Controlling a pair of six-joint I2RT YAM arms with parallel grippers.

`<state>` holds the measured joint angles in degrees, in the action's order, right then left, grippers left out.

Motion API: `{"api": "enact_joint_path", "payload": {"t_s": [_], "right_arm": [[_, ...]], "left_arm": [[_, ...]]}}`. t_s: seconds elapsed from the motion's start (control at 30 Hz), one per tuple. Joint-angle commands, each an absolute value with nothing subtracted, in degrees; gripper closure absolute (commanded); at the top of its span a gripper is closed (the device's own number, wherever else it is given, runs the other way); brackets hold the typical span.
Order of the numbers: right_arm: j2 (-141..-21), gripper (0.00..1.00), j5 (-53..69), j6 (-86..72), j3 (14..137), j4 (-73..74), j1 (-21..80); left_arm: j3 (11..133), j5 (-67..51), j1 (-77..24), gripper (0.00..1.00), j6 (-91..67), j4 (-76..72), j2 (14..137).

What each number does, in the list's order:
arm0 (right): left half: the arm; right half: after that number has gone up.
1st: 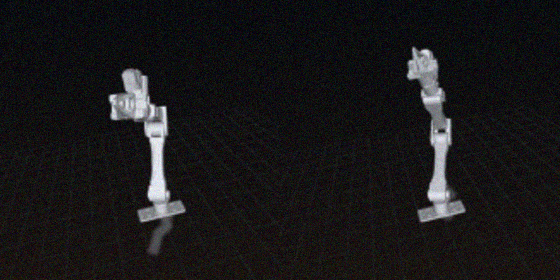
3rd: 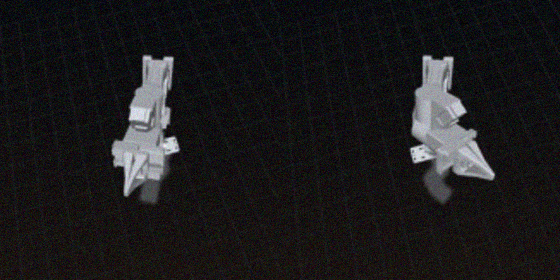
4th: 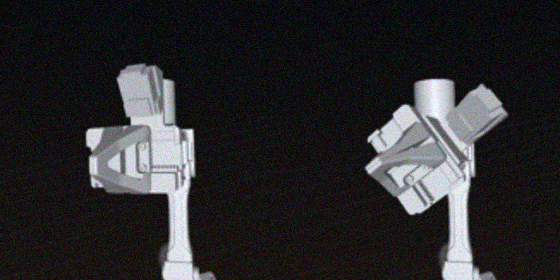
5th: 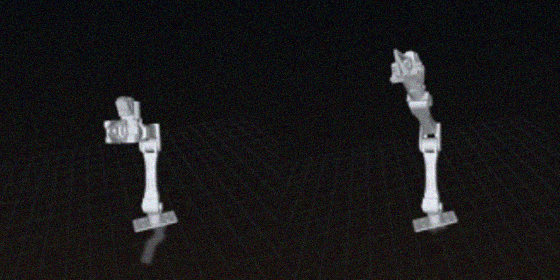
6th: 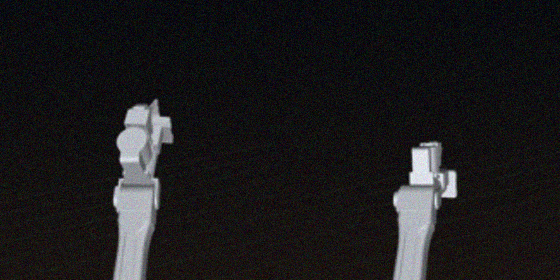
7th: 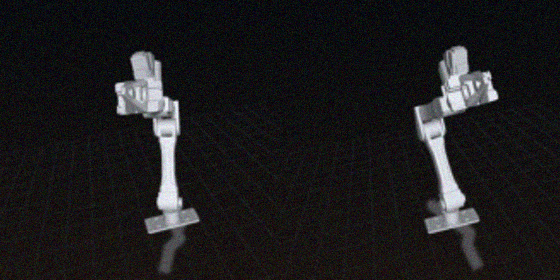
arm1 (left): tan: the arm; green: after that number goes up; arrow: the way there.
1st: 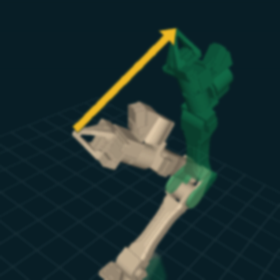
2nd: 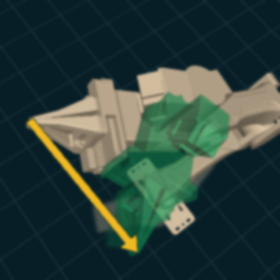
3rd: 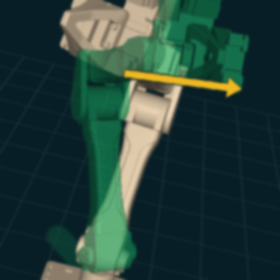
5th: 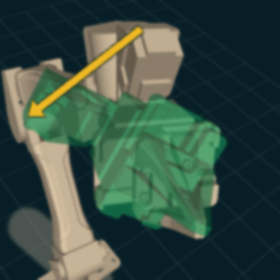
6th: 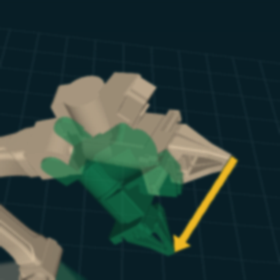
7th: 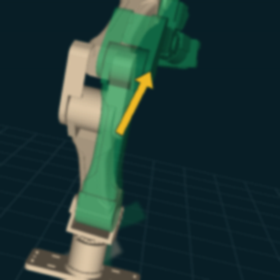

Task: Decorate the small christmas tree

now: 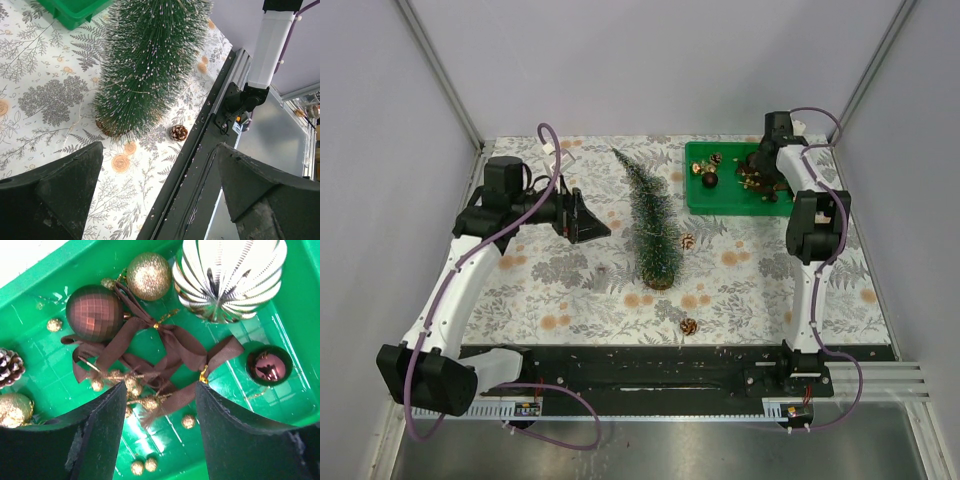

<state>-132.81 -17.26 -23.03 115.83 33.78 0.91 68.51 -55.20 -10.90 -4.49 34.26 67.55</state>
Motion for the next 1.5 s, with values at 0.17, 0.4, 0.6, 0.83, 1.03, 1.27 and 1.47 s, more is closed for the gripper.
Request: {"api": "enact_joint_path", "payload": {"t_s": [0.17, 0.4, 0.6, 0.83, 1.03, 1.27, 1.47], "right_arm": [[-137.72, 0.48, -16.0, -24.61, 123.04, 35.25, -1.49], [-140.71, 0.54, -13.89, -26.02, 124.45, 35.42, -2.37], [-139.76, 0.8, -11.96, -26.1, 123.67, 35.69, -2.64], [-124.48, 1.0, -5.81, -27.33, 108.83, 24.98, -2.64], [-108.84, 1.0, -0.18, -29.09, 96.53, 17.77, -2.64], [-91.69, 1.0, 6.4, -31.9, 84.48, 12.31, -1.5], [-79.65, 1.0, 12.99, -33.22, 78.93, 11.6, 3.24]], "left_arm": [[69.61, -54.58, -9.76, 0.01, -2.46, 34.01, 65.92], [69.87, -54.58, -9.58, 0.01, -0.88, 35.15, 64.51], [69.7, -54.49, -9.4, 0.02, -0.35, 36.12, 62.84], [69.61, -55.28, -9.32, 0.05, -1.58, 35.16, 62.31], [71.01, -55.9, -9.32, 0.06, -2.81, 34.37, 60.91], [72.42, -54.49, -9.67, 0.07, -2.9, 34.19, 60.03], [75.05, -52.48, -14.49, 0.03, -2.02, 34.19, 60.73]]}}
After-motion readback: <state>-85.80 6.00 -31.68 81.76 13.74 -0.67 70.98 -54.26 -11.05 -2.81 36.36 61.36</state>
